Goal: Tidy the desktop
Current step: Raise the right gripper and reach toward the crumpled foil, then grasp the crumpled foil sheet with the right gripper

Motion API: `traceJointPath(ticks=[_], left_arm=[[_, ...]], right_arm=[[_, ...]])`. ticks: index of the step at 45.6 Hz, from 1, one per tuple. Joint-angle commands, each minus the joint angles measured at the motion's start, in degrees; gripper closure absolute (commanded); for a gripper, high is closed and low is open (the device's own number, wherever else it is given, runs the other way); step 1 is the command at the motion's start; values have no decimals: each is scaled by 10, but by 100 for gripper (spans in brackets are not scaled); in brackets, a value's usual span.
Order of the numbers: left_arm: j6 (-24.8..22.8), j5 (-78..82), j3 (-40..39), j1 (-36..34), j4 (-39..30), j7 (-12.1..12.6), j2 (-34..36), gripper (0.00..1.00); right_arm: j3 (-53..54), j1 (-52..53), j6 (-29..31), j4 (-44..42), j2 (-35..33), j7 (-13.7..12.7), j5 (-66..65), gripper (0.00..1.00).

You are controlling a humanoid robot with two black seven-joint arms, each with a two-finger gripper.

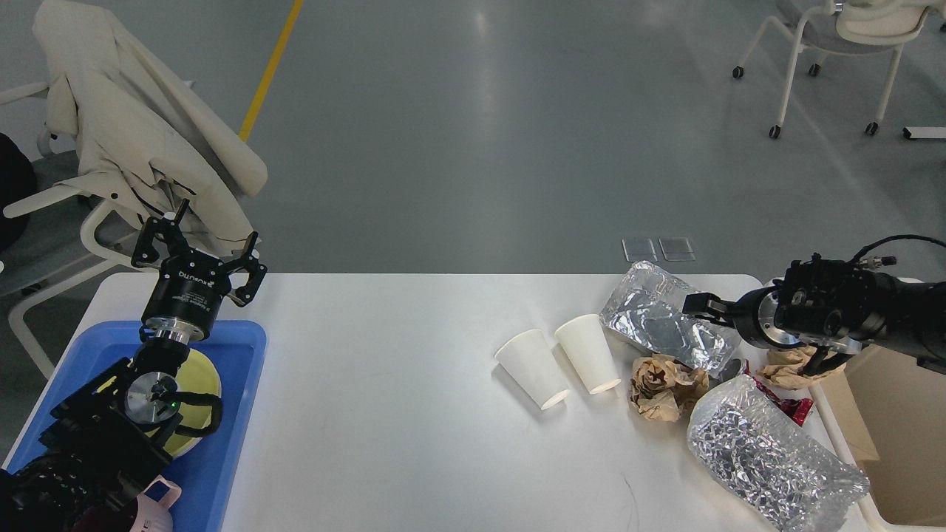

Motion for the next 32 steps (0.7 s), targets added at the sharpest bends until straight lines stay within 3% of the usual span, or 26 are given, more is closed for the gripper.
traceJointPath(ticks=[1,14,17,19,22,25,31,32], left_arm=[[0,0,0,0,0,0,0,0],[0,0,0,0,0,0,0,0],[0,0,0,0,0,0,0,0],[0,0,0,0,0,0,0,0],[0,0,0,0,0,0,0,0],[0,0,0,0,0,0,0,0],[0,0,0,0,0,0,0,0],[0,0,0,0,0,0,0,0]], right_arm=[[1,-73,-57,-77,50,-3,-2,0],[3,-144,-63,-170,75,-11,-2,0],[5,-157,-64,-188,81,-11,-2,4],[5,-167,-65,-197,84,-11,-2,19],[5,-177,-65,-205,84,-10,-2,49],[5,-179,-64,-207,85,-10,-2,56],[8,-179,-62,-206,85,-5,1,97],[8,-179,-62,-206,85,-5,1,100]])
